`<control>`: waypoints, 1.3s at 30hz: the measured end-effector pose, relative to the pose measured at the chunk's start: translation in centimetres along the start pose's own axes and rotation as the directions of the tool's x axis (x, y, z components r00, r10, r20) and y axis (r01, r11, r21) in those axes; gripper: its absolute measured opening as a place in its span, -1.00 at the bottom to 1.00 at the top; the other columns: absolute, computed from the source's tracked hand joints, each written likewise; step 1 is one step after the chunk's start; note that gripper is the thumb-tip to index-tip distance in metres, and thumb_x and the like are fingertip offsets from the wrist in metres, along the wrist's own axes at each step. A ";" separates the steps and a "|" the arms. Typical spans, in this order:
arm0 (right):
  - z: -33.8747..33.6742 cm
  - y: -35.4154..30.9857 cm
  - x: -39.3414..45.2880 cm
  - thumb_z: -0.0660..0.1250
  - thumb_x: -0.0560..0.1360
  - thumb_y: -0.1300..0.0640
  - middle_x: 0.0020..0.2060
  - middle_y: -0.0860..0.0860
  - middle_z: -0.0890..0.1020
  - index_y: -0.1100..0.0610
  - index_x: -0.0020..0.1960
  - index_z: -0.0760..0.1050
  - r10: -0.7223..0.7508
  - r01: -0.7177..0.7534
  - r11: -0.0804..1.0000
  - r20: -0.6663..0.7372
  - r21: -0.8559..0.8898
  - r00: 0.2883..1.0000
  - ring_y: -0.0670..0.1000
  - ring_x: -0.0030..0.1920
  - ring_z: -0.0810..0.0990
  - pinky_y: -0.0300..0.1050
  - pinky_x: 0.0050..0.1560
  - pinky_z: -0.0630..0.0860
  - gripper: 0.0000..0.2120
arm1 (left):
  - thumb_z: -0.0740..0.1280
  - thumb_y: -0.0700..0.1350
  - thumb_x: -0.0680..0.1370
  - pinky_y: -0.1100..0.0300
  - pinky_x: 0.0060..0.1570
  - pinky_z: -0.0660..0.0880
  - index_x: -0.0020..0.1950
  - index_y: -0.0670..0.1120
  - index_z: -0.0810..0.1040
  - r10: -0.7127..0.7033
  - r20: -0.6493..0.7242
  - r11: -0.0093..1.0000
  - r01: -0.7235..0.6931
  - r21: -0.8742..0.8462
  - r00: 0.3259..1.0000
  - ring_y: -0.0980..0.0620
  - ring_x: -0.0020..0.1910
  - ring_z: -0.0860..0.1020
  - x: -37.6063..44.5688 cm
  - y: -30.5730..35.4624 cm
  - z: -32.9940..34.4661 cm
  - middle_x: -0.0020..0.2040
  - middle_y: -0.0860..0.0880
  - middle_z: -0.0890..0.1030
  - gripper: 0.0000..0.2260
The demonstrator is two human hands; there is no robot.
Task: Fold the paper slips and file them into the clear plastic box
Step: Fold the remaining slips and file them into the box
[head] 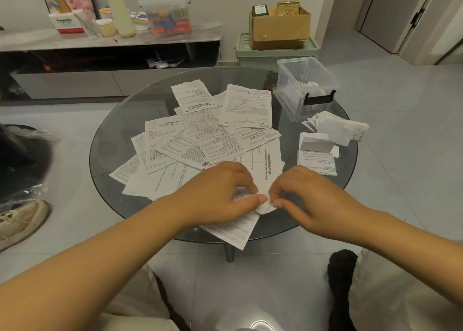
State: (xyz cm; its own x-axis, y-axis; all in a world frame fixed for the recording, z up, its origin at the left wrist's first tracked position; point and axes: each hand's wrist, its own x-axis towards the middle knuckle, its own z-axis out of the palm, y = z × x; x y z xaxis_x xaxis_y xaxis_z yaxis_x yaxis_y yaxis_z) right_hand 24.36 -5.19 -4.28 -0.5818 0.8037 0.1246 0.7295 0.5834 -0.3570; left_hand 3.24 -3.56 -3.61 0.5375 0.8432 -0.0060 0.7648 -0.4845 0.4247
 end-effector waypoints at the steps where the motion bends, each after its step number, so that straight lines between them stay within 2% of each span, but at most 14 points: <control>1: 0.0 -0.1 0.0 0.27 0.53 0.09 -0.09 -0.10 0.56 0.02 -0.03 0.52 0.022 -0.021 0.999 -0.016 0.024 1.000 -0.10 -0.02 0.42 -0.25 0.00 0.37 -0.93 | 0.13 0.36 0.42 0.19 0.14 0.41 0.09 0.08 0.61 0.002 0.011 1.000 -0.002 -0.004 1.000 0.23 0.13 0.42 0.0 0.1 0.0 0.14 0.17 0.52 -0.50; 4: 0.0 -0.6 0.3 0.22 0.55 0.05 -0.06 -0.08 0.56 -0.02 -0.02 0.46 0.091 -0.087 0.990 -0.033 0.113 0.995 -0.12 -0.03 0.45 -0.16 0.00 0.44 -0.94 | 0.21 0.42 0.39 0.22 0.17 0.38 0.13 0.08 0.59 -0.005 0.055 1.000 0.005 0.000 0.998 0.23 0.16 0.39 -0.2 0.4 -0.2 0.17 0.17 0.50 -0.46; 7: 0.0 -1.0 0.8 0.21 0.55 0.05 -0.09 -0.09 0.57 -0.08 -0.06 0.40 0.115 -0.102 0.974 -0.054 0.203 0.992 -0.10 -0.05 0.49 -0.09 -0.04 0.48 -0.96 | 0.26 0.29 0.46 0.16 0.15 0.40 0.10 0.03 0.60 -0.018 0.036 1.000 0.017 0.015 0.999 0.18 0.15 0.41 0.0 0.3 0.1 0.16 0.14 0.51 -0.59; 9: 0.1 -1.1 1.1 0.21 0.55 0.06 -0.12 -0.13 0.57 -0.11 -0.07 0.40 0.136 -0.109 0.957 -0.081 0.270 0.987 -0.12 -0.06 0.50 -0.08 -0.04 0.49 -0.94 | 0.25 0.23 0.50 0.09 0.08 0.44 0.01 -0.01 0.63 -0.026 0.003 0.999 0.026 -0.038 1.000 0.15 0.08 0.46 0.1 0.2 0.4 0.08 0.13 0.55 -0.65; 13: 0.4 -1.1 1.7 0.19 0.56 0.04 -0.09 -0.15 0.58 -0.11 0.05 0.41 0.205 -0.150 0.915 -0.111 0.375 0.972 -0.13 -0.06 0.53 -0.13 -0.05 0.53 -0.90 | 0.28 0.03 0.54 0.09 -0.07 0.47 -0.06 -0.06 0.63 -0.092 -0.072 0.986 0.081 -0.144 0.993 0.11 -0.10 0.50 0.2 0.1 0.6 -0.08 0.10 0.57 -0.80; 15: 0.6 -1.1 2.0 0.25 0.54 0.08 -0.12 -0.18 0.56 -0.12 0.08 0.38 0.205 -0.153 0.920 -0.109 0.362 0.973 -0.16 -0.06 0.52 -0.14 -0.04 0.52 -0.84 | 0.31 -0.03 0.53 0.10 -0.08 0.45 -0.04 -0.09 0.60 -0.120 -0.102 0.985 0.106 -0.135 0.988 0.09 -0.13 0.49 0.3 0.1 0.7 -0.11 0.07 0.55 -0.85; 18: 1.1 -1.0 2.4 0.32 0.50 0.11 -0.12 -0.19 0.54 -0.11 0.12 0.37 0.198 -0.158 0.932 -0.092 0.326 0.976 -0.16 -0.04 0.50 -0.16 -0.01 0.49 -0.74 | 0.36 -0.06 0.50 0.14 -0.02 0.43 0.03 -0.07 0.56 -0.145 -0.115 0.983 0.130 -0.133 0.983 0.09 -0.07 0.47 0.3 0.1 0.8 -0.04 0.04 0.54 -0.84; 22: 1.9 -0.9 2.8 0.39 0.45 0.10 -0.09 -0.14 0.52 -0.03 0.24 0.36 0.214 -0.182 0.944 -0.090 0.273 0.973 -0.12 -0.03 0.44 -0.21 -0.01 0.42 -0.60 | 0.41 -0.09 0.47 0.24 0.06 0.35 0.17 0.00 0.49 -0.169 -0.123 0.976 0.148 -0.160 0.978 0.14 0.01 0.39 0.4 0.1 0.7 0.00 0.13 0.43 -0.71; 26: 2.2 -0.9 3.1 0.41 0.43 0.05 -0.07 -0.14 0.49 -0.04 0.31 0.31 0.240 -0.215 0.953 -0.093 0.214 0.966 -0.12 0.01 0.38 -0.18 0.03 0.42 -0.50 | 0.43 -0.11 0.45 0.20 0.13 0.39 0.20 0.03 0.46 -0.219 -0.111 0.962 0.196 -0.189 0.969 0.13 0.06 0.42 0.7 0.0 0.8 0.04 0.13 0.42 -0.65; 30: 2.1 -0.4 3.0 0.33 0.49 0.06 -0.04 -0.13 0.48 -0.04 0.32 0.33 0.239 -0.223 0.967 -0.128 0.124 0.963 -0.08 0.04 0.37 -0.19 0.02 0.35 -0.58 | 0.47 -0.09 0.42 0.30 -0.02 0.35 0.23 0.07 0.45 -0.295 -0.092 0.936 0.268 -0.227 0.951 0.16 -0.01 0.44 0.9 -0.1 0.5 0.08 0.10 0.45 -0.58; 33: 2.0 -0.1 2.7 0.27 0.52 0.06 -0.03 -0.11 0.45 0.00 0.30 0.37 0.229 -0.218 0.972 -0.137 0.086 0.964 -0.09 0.04 0.34 -0.23 0.01 0.29 -0.65 | 0.49 -0.11 0.40 0.36 -0.18 0.32 0.24 0.11 0.42 -0.332 -0.084 0.913 0.298 -0.280 0.939 0.22 -0.17 0.43 1.0 -0.1 0.3 -0.07 0.18 0.46 -0.53; 36: 1.9 0.1 2.2 0.25 0.54 0.02 -0.06 -0.12 0.46 0.01 0.24 0.42 0.241 -0.223 0.966 -0.151 0.129 0.959 -0.11 0.02 0.34 -0.27 -0.02 0.26 -0.71 | 0.45 -0.12 0.44 0.33 -0.17 0.36 0.22 0.13 0.44 -0.338 -0.084 0.894 0.291 -0.342 0.937 0.21 -0.24 0.44 1.3 0.2 0.5 -0.15 0.15 0.49 -0.59; 39: 1.5 0.2 1.9 0.27 0.53 0.02 -0.14 -0.15 0.51 -0.02 0.10 0.47 0.297 -0.256 0.934 -0.145 0.248 0.944 -0.12 -0.06 0.40 -0.34 -0.11 0.31 -0.84 | 0.43 -0.14 0.45 0.33 -0.14 0.39 0.15 0.15 0.48 -0.344 -0.110 0.859 0.265 -0.438 0.933 0.23 -0.28 0.46 1.8 0.8 0.9 -0.18 0.13 0.53 -0.67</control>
State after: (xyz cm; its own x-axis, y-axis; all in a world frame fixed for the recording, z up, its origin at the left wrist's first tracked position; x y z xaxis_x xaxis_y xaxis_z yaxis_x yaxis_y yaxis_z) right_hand 22.90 -3.73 -5.47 -0.2802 0.9488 0.1456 0.7416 0.3102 -0.5948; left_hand 5.17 -2.60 -4.05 0.1993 0.9785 -0.0524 0.6436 -0.0904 0.7600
